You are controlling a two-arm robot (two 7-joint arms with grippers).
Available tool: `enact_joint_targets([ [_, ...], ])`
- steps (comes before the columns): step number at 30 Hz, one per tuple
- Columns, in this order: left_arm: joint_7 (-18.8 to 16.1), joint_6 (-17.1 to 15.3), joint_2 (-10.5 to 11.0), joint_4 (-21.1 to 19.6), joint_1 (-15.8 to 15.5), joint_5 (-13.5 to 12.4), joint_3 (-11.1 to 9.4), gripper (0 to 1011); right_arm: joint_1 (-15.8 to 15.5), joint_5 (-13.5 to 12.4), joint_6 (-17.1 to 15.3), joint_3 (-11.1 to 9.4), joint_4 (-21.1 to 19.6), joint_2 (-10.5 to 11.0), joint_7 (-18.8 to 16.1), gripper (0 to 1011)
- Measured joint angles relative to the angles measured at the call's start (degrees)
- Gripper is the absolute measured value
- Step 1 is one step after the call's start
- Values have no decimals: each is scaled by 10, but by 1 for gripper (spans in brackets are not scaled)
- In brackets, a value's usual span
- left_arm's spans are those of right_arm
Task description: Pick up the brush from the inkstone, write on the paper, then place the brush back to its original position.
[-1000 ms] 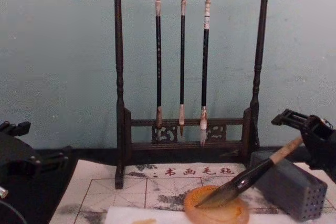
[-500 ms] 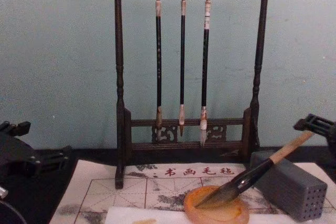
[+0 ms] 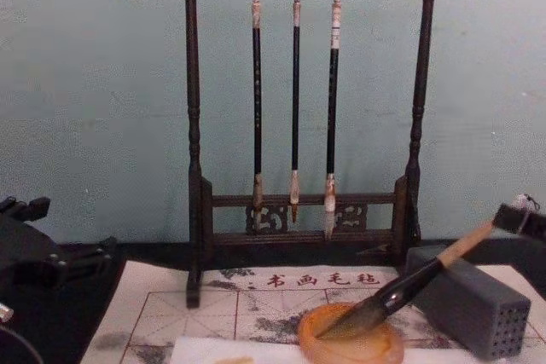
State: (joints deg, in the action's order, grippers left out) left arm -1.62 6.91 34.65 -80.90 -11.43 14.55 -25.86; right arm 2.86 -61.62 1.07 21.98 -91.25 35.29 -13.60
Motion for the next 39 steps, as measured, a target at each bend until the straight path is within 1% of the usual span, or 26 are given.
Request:
enact_joint_targets([
  [1, 0, 0, 0, 0, 0, 0, 0, 1001, -2, 14, 8, 3, -1, 3, -5, 1000],
  [2, 0, 0, 0, 0, 0, 0, 0, 1001, -5, 44, 25, 10, -2, 10, -15, 1000],
  [5, 0, 0, 0, 0, 0, 0, 0, 1001, -8, 89, 48, 21, -2, 17, -25, 1000],
  [6, 0, 0, 0, 0, 0, 0, 0, 1001, -8, 119, 64, 27, 1, 21, -28, 1000],
  [7, 0, 0, 0, 0, 0, 0, 0, 1001, -8, 133, 71, 30, 2, 22, -29, 1000],
  [8, 0, 0, 0, 0, 0, 0, 0, 1001, -8, 164, 85, 37, 6, 24, -29, 1000],
  [11, 0, 0, 0, 0, 0, 0, 0, 1001, -6, 204, 101, 46, 12, 26, -27, 1000],
  [12, 0, 0, 0, 0, 0, 0, 0, 1001, -5, 227, 107, 50, 17, 27, -24, 1000],
  [13, 0, 0, 0, 0, 0, 0, 0, 1001, -4, 238, 111, 52, 19, 27, -22, 1000],
  [14, 0, 0, 0, 0, 0, 0, 0, 1001, -1, 260, 118, 57, 24, 27, -18, 1000],
  [18, 0, 0, 0, 0, 0, 0, 0, 1001, 3, 300, 124, 63, 32, 26, -8, 1000],
  [21, 0, 0, 0, 0, 0, 0, 0, 1001, 6, 321, 122, 65, 36, 23, 0, 1000],
  [23, 0, 0, 0, 0, 0, 0, 0, 1001, 8, 329, 119, 66, 38, 21, 3, 1000],
  [39, 0, 0, 0, 0, 0, 0, 0, 1001, 7, 317, 118, 65, 36, 22, 1, 1000],
])
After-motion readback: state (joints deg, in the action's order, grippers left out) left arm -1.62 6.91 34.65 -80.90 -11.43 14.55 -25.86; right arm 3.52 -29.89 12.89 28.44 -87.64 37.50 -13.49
